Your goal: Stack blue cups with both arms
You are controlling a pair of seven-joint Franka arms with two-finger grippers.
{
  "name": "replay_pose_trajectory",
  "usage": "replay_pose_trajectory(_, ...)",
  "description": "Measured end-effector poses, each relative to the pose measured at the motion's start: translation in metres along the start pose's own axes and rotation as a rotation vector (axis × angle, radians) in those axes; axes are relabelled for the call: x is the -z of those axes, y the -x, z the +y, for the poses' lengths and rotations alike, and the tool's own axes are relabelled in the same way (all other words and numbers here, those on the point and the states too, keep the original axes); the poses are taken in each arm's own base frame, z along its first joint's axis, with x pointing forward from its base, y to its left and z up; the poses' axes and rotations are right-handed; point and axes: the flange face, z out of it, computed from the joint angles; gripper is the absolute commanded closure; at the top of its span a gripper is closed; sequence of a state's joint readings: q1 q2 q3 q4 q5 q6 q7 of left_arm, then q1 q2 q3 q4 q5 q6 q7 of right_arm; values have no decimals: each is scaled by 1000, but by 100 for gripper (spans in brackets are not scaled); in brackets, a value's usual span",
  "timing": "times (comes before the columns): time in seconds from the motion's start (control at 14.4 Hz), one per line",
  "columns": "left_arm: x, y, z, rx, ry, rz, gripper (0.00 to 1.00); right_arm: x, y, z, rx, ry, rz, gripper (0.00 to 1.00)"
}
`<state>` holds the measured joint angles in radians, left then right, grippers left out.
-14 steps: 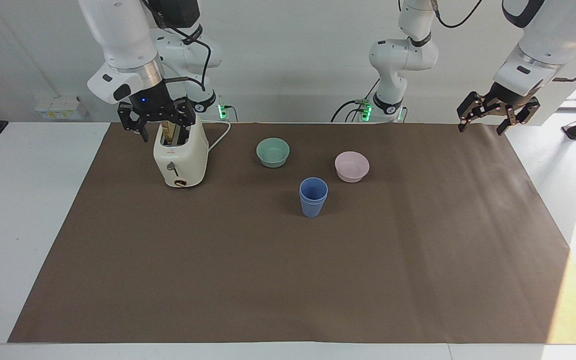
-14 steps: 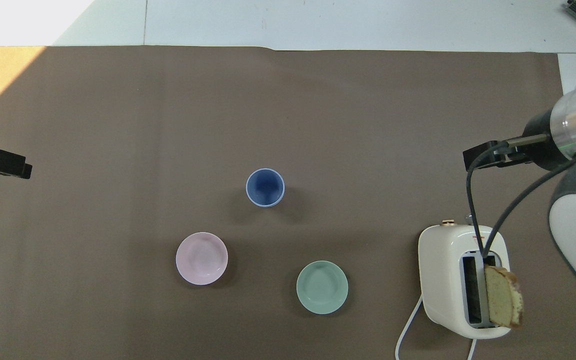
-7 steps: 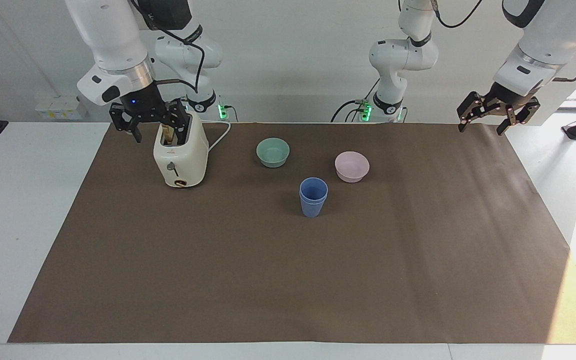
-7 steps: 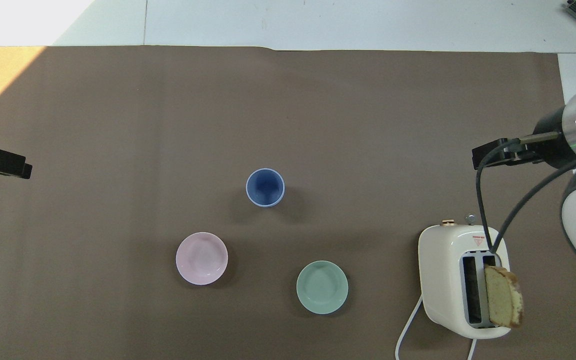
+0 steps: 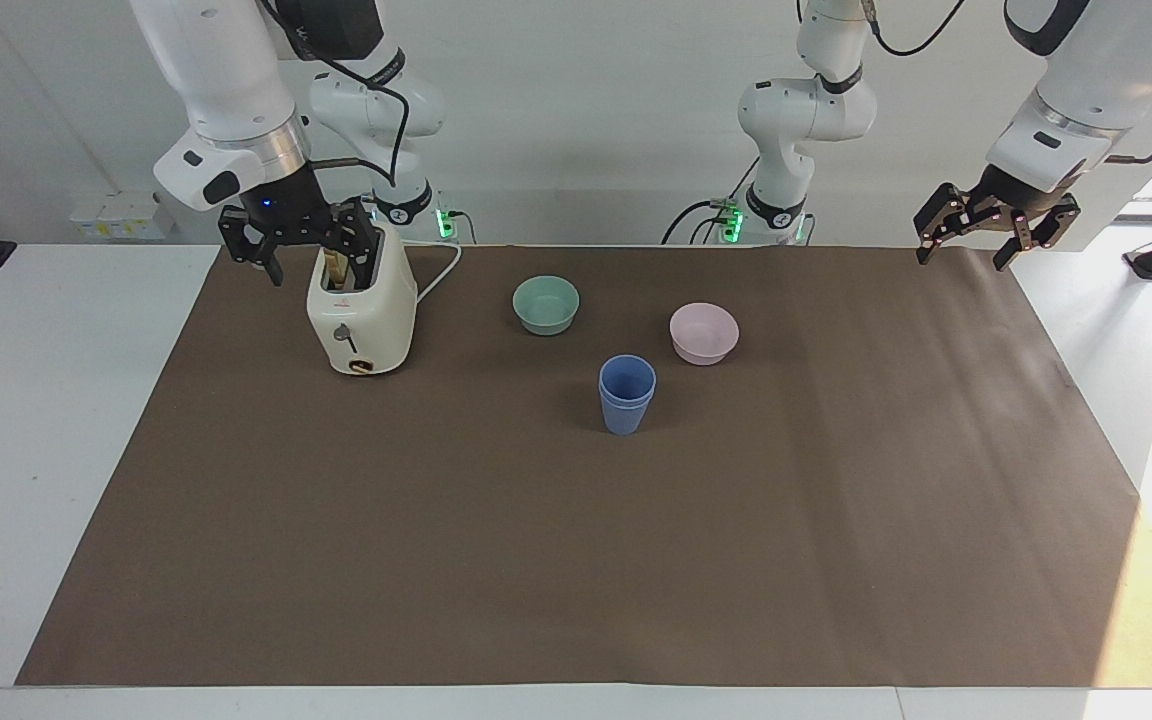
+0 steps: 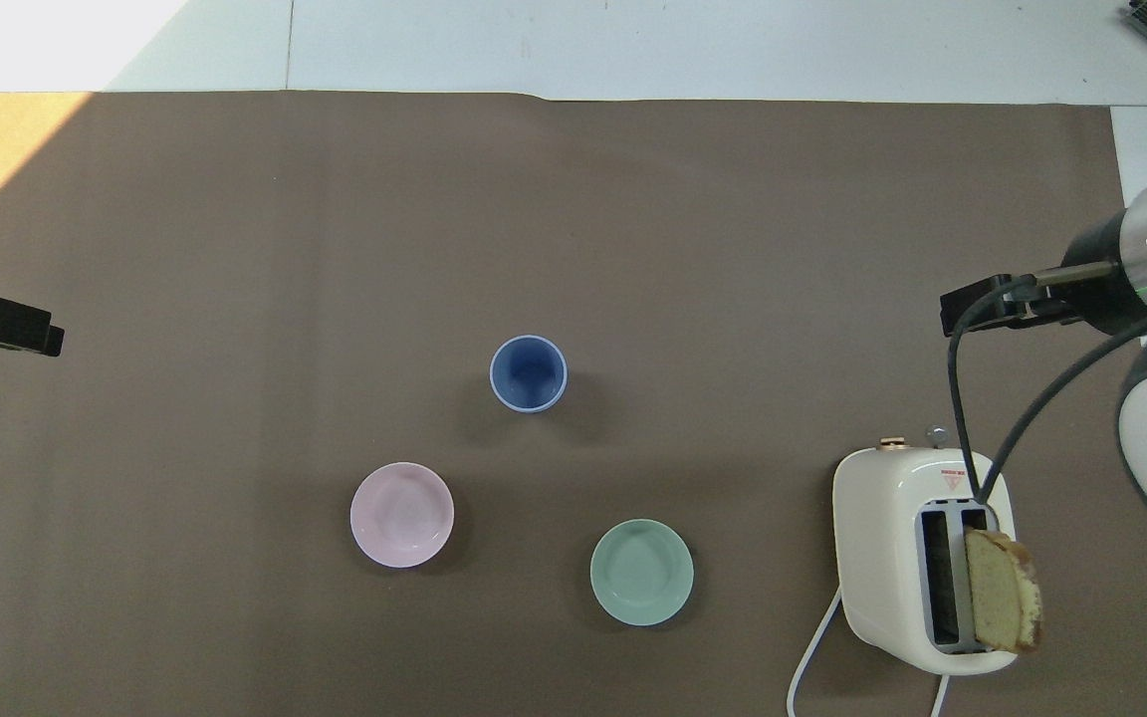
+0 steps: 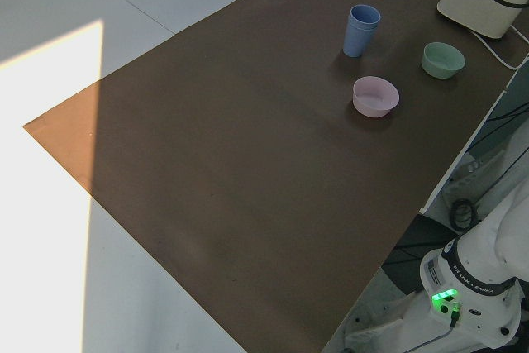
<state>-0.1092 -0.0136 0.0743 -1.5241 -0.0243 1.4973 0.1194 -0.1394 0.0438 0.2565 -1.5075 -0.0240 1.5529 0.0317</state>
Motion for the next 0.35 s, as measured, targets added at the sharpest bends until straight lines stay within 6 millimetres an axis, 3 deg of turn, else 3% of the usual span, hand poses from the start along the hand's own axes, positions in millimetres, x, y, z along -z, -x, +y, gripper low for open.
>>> replay_pose_trajectory(0.35, 0, 0, 0, 0, 0, 0, 0, 0, 0, 9, -15, 0, 0, 0)
